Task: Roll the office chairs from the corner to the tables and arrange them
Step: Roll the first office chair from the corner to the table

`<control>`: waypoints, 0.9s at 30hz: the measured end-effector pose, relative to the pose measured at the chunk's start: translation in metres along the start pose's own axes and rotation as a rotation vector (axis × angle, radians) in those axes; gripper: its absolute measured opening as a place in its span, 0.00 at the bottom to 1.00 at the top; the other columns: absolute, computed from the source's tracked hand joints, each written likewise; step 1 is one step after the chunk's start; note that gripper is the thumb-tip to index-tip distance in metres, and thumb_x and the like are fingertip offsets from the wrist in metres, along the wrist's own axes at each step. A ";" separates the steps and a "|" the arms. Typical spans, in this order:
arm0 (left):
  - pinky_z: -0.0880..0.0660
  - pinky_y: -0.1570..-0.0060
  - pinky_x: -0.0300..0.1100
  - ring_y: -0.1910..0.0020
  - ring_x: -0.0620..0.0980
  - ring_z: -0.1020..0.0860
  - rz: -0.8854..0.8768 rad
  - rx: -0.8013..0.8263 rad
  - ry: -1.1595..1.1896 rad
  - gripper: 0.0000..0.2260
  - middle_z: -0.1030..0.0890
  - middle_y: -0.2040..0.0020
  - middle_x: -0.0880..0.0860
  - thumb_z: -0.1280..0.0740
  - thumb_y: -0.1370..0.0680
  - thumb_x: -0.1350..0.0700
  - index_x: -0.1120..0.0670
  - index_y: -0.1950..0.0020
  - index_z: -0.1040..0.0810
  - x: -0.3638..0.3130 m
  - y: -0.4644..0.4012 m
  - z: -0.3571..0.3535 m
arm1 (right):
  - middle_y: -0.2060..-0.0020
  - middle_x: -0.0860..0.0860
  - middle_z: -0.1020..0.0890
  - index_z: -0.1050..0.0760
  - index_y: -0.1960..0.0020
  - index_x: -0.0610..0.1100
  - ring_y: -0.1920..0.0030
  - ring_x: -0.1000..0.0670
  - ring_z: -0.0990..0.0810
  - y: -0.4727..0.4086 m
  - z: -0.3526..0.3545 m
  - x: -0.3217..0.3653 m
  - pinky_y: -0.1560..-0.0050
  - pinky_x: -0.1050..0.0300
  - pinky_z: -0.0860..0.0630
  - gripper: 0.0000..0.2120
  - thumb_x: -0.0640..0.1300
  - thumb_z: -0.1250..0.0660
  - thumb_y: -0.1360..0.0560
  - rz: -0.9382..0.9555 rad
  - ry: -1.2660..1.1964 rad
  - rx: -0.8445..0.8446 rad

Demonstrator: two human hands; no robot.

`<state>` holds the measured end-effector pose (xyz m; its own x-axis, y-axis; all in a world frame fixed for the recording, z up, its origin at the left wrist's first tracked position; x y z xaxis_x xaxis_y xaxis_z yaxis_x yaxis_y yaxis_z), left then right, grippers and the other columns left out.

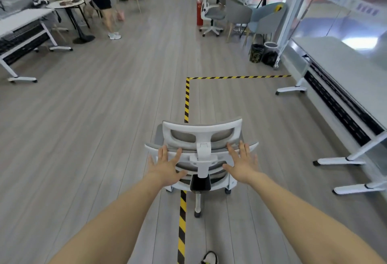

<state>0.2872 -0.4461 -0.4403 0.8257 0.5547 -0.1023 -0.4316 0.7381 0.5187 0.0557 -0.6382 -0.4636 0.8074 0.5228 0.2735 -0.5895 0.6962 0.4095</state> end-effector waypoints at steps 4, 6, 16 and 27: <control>0.60 0.24 0.72 0.20 0.59 0.72 -0.007 0.009 0.029 0.40 0.74 0.20 0.57 0.46 0.20 0.28 0.36 0.20 0.71 -0.009 -0.078 0.043 | 0.20 0.49 0.72 0.65 0.18 0.64 0.20 0.45 0.74 -0.080 0.042 -0.008 0.21 0.32 0.62 0.39 0.68 0.44 0.18 0.006 -0.021 0.011; 0.59 0.24 0.72 0.20 0.59 0.72 -0.016 0.014 0.026 0.40 0.75 0.20 0.57 0.46 0.20 0.28 0.36 0.20 0.71 -0.011 -0.118 0.069 | 0.19 0.48 0.72 0.65 0.18 0.64 0.20 0.45 0.74 -0.124 0.063 -0.011 0.21 0.32 0.62 0.39 0.68 0.44 0.19 -0.001 -0.002 0.004; 0.57 0.24 0.72 0.20 0.58 0.72 -0.079 -0.032 0.017 0.41 0.75 0.20 0.57 0.45 0.20 0.28 0.35 0.20 0.70 -0.014 -0.346 0.201 | 0.20 0.49 0.72 0.68 0.19 0.64 0.20 0.45 0.73 -0.350 0.161 -0.017 0.21 0.32 0.60 0.41 0.62 0.41 0.18 -0.042 -0.014 -0.079; 0.56 0.25 0.74 0.19 0.60 0.70 -0.146 0.051 -0.101 0.41 0.73 0.19 0.58 0.45 0.21 0.27 0.35 0.20 0.69 -0.036 -0.595 0.364 | 0.19 0.49 0.70 0.67 0.19 0.65 0.19 0.45 0.71 -0.575 0.288 -0.030 0.21 0.29 0.58 0.42 0.62 0.39 0.19 -0.156 -0.030 -0.030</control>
<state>0.6470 -1.0450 -0.4362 0.9118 0.3995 -0.0952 -0.2873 0.7860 0.5474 0.3776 -1.1958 -0.4561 0.8895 0.3924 0.2343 -0.4567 0.7824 0.4234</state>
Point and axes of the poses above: each hand's wrist, its own y-axis away from the middle knuckle, its own z-axis out of the back of the hand, x = y × z, the point moved 4 cm from there along -y, towards the middle knuckle
